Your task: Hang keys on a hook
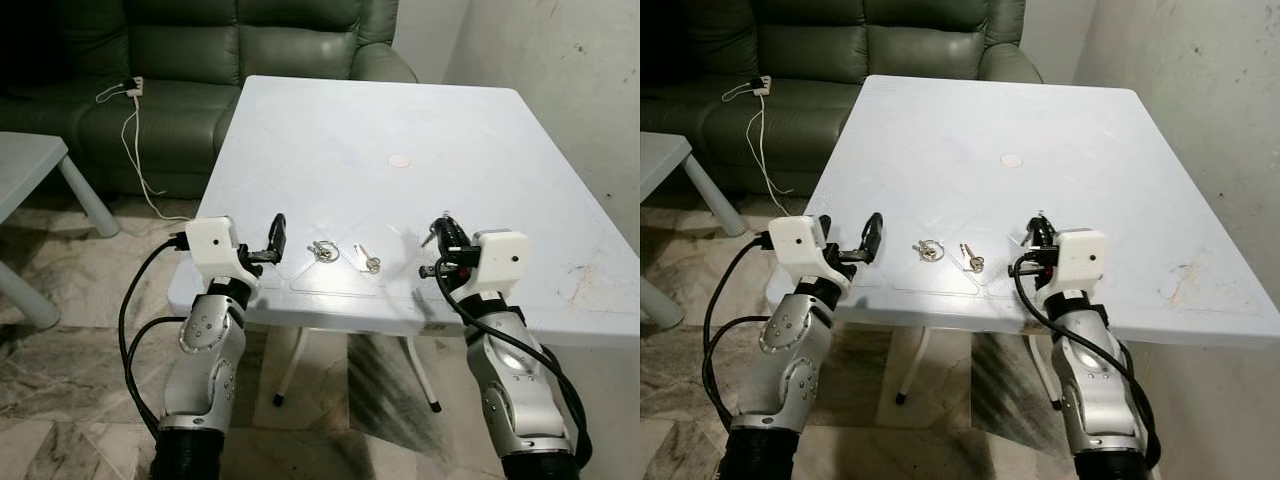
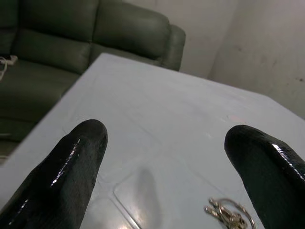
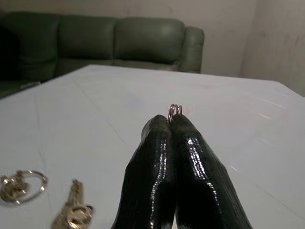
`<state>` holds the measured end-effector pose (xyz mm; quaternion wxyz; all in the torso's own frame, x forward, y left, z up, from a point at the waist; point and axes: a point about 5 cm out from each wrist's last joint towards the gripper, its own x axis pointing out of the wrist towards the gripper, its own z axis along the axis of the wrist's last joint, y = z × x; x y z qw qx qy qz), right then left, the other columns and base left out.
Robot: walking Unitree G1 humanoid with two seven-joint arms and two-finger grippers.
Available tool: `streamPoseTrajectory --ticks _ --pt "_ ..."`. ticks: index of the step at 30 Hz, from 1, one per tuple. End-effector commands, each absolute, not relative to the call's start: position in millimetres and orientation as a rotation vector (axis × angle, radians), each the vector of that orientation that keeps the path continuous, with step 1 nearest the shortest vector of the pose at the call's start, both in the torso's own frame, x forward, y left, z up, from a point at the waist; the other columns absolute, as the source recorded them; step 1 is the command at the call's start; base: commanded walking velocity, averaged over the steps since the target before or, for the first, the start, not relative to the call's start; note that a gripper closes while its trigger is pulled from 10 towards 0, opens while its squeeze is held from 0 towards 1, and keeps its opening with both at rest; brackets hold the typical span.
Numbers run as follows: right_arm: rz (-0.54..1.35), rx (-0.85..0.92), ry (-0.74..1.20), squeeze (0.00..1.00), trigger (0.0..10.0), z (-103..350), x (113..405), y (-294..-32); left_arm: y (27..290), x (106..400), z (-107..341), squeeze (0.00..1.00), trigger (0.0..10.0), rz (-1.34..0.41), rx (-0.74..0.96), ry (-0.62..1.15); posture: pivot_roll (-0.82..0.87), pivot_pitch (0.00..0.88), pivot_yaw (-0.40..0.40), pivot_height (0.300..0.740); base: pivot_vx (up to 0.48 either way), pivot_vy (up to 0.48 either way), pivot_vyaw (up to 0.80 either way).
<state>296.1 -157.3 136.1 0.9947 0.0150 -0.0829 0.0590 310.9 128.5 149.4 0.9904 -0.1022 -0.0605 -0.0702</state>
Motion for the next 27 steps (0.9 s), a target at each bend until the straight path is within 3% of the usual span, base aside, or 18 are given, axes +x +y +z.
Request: streamPoseTrajectory --ticks 1,27 --pt "0.088 0.026 -0.157 0.0 10.0 137 295 -165 130 316 155 0.0 10.0 -0.138 -0.206 -0.142 -0.07 0.0 -0.044 0.74 0.0 0.0 -0.75" --pt "0.12 -0.025 -0.152 0.0 10.0 140 306 -162 141 332 162 0.0 10.0 -0.087 -0.205 -0.178 -0.08 0.0 -0.033 0.74 0.0 0.0 -0.74"
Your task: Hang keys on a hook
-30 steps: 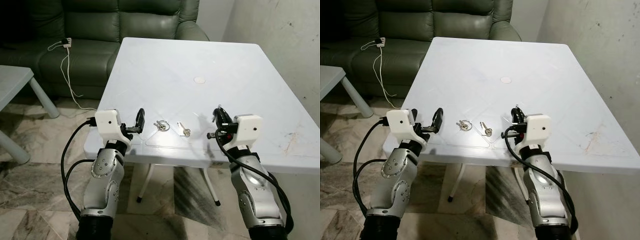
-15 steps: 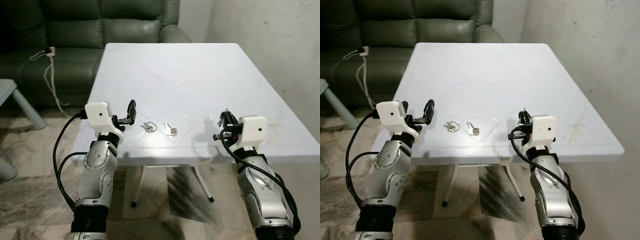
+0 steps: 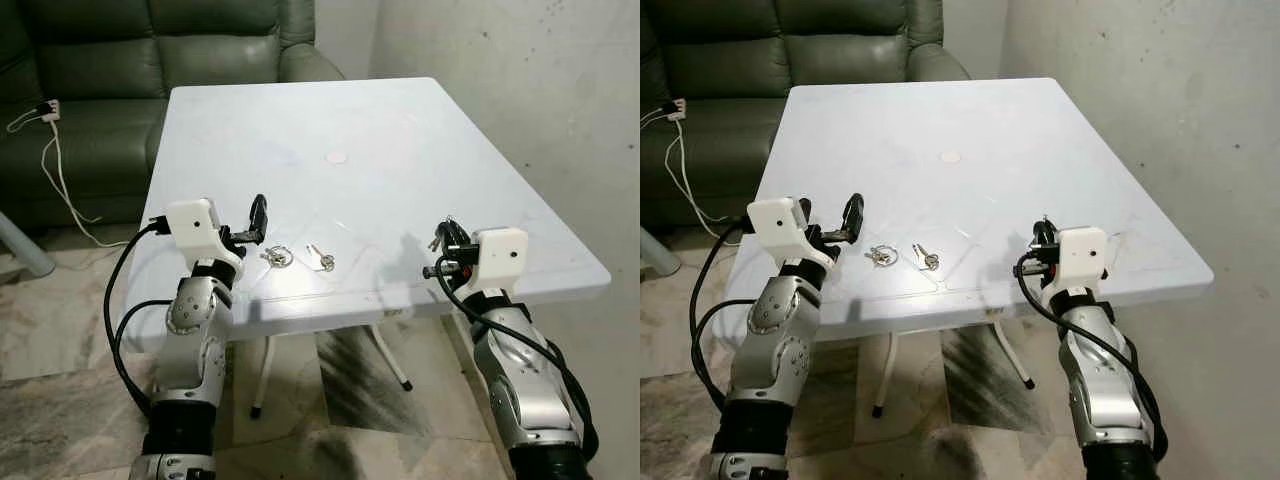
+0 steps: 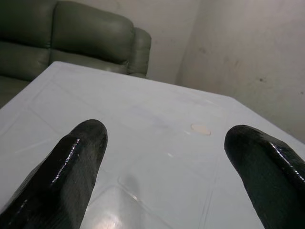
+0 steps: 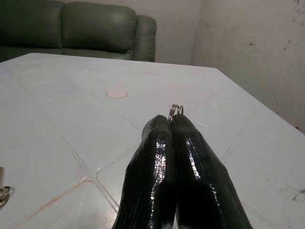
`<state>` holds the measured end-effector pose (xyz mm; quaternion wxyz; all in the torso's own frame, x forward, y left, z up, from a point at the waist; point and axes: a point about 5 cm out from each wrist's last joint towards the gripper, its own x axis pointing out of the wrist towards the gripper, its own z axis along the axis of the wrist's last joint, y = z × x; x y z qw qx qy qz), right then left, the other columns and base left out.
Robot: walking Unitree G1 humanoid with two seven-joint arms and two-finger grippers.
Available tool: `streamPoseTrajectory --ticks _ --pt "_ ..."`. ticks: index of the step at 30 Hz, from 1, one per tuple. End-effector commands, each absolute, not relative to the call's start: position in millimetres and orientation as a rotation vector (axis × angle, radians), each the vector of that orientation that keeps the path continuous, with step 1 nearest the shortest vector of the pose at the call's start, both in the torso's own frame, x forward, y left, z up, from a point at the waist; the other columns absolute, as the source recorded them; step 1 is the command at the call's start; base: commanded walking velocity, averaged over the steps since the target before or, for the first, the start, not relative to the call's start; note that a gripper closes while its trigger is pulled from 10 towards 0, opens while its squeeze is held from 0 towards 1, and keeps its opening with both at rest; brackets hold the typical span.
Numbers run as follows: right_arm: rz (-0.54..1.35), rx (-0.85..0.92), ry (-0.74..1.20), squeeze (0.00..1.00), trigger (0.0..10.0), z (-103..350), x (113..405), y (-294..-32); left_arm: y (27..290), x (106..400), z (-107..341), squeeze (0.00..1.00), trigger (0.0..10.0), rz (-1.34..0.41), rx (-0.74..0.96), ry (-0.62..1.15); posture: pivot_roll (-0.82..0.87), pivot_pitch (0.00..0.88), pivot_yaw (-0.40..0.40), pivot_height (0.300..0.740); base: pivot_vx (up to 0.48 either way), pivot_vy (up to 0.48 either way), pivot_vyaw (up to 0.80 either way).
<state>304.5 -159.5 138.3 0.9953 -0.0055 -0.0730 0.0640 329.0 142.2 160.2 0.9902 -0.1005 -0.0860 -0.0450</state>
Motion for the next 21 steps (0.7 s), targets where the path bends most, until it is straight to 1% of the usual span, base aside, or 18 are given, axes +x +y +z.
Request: streamPoseTrajectory --ticks 1,9,12,15,21 --pt "0.121 -0.024 -0.153 0.0 10.0 140 307 -161 141 332 163 0.0 10.0 -0.089 -0.205 -0.181 -0.08 0.0 -0.033 0.74 0.0 0.0 -0.72" --pt "0.123 -0.022 -0.153 0.0 10.0 140 309 -159 142 333 163 0.0 10.0 -0.084 -0.202 -0.188 -0.08 0.0 -0.03 0.74 0.0 0.0 -0.72" --pt "0.118 -0.023 -0.144 0.0 10.0 136 310 -159 143 334 156 0.0 10.0 -0.078 -0.194 -0.174 -0.08 0.0 -0.031 0.74 0.0 0.0 -0.71" --pt "0.105 -0.03 -0.132 0.0 10.0 133 311 -162 144 333 146 0.0 10.0 -0.07 -0.187 -0.146 -0.08 0.0 -0.025 0.74 0.0 0.0 -0.71" --pt "0.084 -0.028 -0.13 0.0 10.0 133 311 -166 146 332 146 0.0 10.0 -0.063 -0.18 -0.149 -0.08 0.0 -0.021 0.74 0.0 0.0 -0.71"
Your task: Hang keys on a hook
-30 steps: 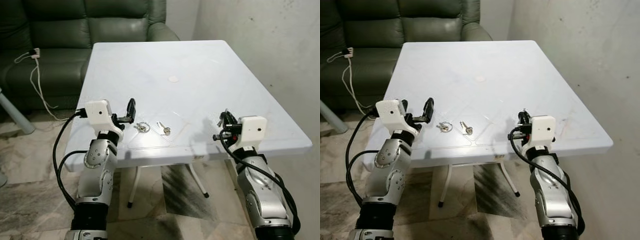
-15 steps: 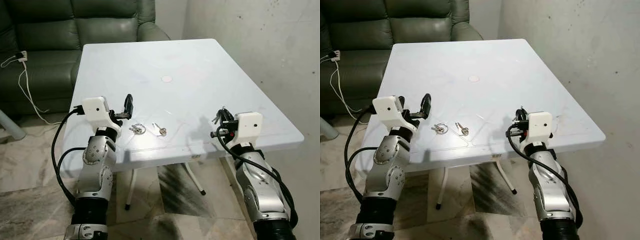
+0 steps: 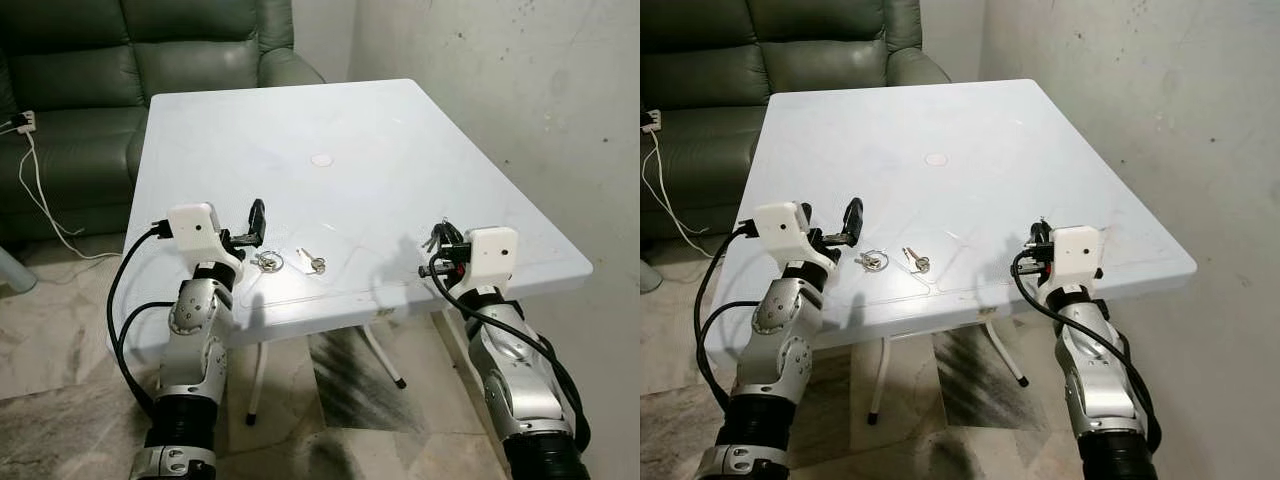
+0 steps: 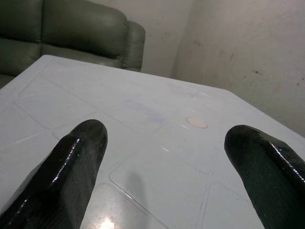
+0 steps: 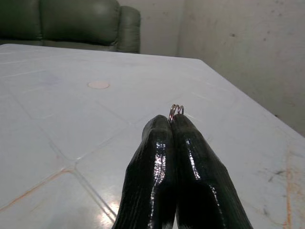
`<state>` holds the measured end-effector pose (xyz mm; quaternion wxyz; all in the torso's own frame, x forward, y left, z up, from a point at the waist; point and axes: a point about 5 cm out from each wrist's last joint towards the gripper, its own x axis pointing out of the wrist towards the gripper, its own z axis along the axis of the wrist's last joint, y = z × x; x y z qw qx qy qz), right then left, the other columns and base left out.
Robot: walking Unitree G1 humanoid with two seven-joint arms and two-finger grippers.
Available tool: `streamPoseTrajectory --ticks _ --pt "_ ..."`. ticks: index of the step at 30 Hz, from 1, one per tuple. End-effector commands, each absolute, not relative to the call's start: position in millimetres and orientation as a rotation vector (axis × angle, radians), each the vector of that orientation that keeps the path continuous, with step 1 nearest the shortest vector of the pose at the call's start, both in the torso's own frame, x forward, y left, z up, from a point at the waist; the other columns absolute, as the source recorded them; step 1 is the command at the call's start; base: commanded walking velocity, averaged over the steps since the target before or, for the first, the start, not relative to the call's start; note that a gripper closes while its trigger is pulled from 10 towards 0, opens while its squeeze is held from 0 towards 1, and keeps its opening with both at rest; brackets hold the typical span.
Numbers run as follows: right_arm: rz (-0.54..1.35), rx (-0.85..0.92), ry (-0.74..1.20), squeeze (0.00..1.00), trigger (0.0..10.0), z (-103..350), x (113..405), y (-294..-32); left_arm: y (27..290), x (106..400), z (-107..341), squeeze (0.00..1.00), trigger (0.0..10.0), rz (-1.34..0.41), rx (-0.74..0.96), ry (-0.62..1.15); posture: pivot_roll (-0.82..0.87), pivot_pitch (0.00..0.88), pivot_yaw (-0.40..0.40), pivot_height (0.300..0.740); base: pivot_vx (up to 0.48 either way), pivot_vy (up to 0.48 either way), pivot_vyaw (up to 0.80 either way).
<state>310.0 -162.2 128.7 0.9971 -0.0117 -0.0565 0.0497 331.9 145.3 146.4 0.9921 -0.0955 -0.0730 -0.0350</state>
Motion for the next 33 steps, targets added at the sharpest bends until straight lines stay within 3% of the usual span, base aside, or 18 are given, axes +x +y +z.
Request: streamPoseTrajectory --ticks 1,33 --pt "0.086 -0.029 -0.133 0.0 10.0 132.6 311.1 -165.3 146.5 331.5 146.8 0.0 10.0 -0.062 -0.173 -0.155 -0.08 0.0 -0.022 0.74 0.0 0.0 -0.7" --pt "0.099 -0.012 -0.13 0.0 10.0 128.5 308.9 -156.8 148.1 330.0 148.3 0.0 10.0 -0.054 -0.134 -0.194 -0.07 0.0 -0.026 0.74 0.0 0.0 -0.68"
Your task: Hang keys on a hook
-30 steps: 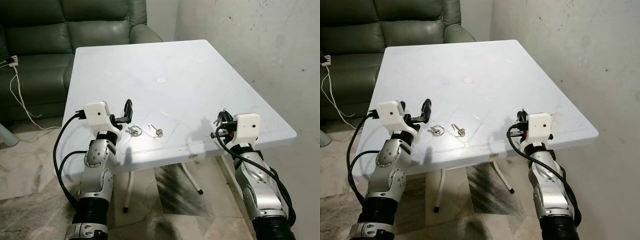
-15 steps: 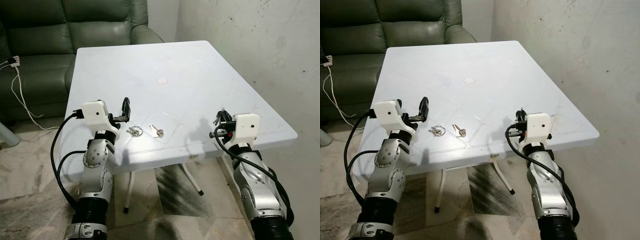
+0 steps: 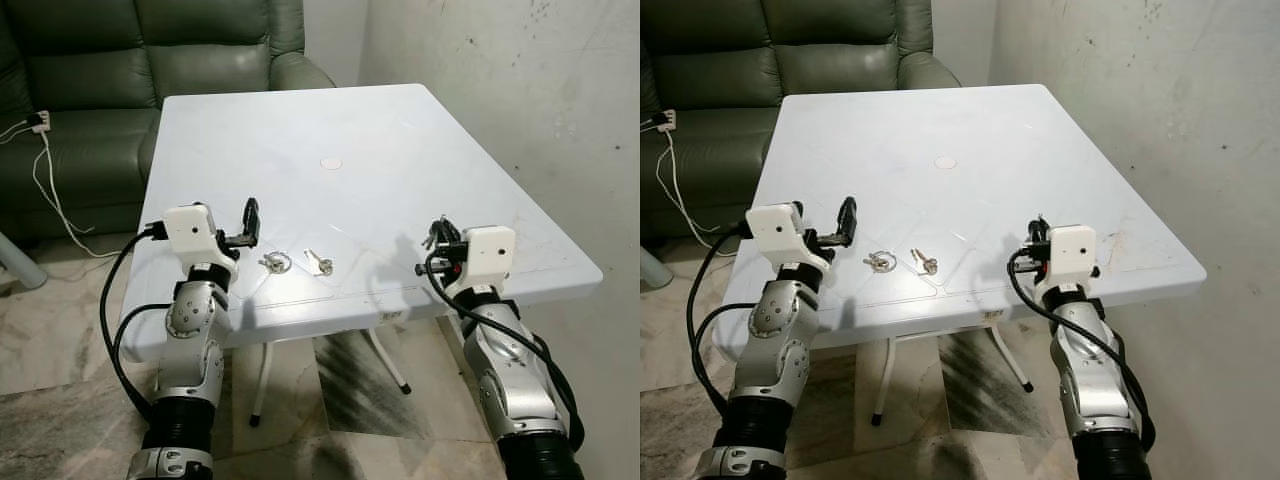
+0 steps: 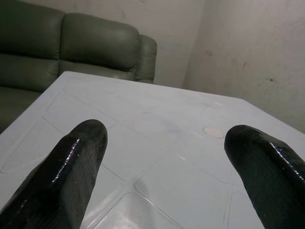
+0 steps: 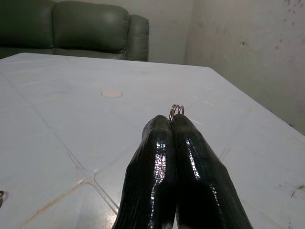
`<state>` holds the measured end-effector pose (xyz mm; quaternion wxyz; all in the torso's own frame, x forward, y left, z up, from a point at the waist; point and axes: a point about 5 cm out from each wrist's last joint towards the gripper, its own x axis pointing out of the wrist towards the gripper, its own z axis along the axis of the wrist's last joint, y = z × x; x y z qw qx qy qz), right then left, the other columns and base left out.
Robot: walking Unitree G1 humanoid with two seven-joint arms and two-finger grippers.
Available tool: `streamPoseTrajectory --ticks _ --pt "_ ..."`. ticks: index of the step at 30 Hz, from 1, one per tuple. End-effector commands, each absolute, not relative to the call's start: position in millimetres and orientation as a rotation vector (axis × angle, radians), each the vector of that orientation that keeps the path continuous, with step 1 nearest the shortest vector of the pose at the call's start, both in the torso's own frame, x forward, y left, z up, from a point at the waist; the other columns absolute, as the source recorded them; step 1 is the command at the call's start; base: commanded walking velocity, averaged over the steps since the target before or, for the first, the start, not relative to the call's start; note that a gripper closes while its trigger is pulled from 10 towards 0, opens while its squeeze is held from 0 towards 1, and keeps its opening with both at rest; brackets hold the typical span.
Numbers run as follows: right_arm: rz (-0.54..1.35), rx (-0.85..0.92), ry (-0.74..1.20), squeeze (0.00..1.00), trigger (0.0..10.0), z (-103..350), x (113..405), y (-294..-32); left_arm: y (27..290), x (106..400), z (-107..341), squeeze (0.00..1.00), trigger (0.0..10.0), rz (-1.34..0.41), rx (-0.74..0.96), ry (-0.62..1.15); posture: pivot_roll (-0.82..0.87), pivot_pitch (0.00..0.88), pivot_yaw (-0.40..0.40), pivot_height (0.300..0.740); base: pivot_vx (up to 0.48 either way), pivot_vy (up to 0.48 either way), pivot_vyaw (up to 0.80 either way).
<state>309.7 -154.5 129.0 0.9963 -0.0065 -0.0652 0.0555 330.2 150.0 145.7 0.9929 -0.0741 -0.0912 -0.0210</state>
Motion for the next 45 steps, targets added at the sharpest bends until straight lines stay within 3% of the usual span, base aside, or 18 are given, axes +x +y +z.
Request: streamPoseTrajectory --ticks 1,17,25,45 --pt "0.097 -0.014 -0.131 0.0 10.0 129 309 -157 148 330 148 0.0 10.0 -0.055 -0.136 -0.194 -0.07 0.0 -0.026 0.74 0.0 0.0 -0.66" --pt "0.048 -0.013 -0.125 0.0 10.0 125 296 -171 153 316 146 0.0 10.0 -0.053 -0.159 -0.218 -0.07 0.0 -0.024 0.74 0.0 0.0 -0.66" --pt "0.054 -0.006 -0.133 0.0 10.0 123 292 -166 152 313 145 0.0 10.0 -0.044 -0.166 -0.214 -0.07 0.0 -0.027 0.74 0.0 -0.365 -0.64" --pt "0.096 -0.004 -0.154 0.0 10.0 126 289 -161 150 310 145 0.0 10.0 -0.044 -0.239 -0.211 -0.07 0.0 -0.032 0.74 0.0 -0.331 0.0"
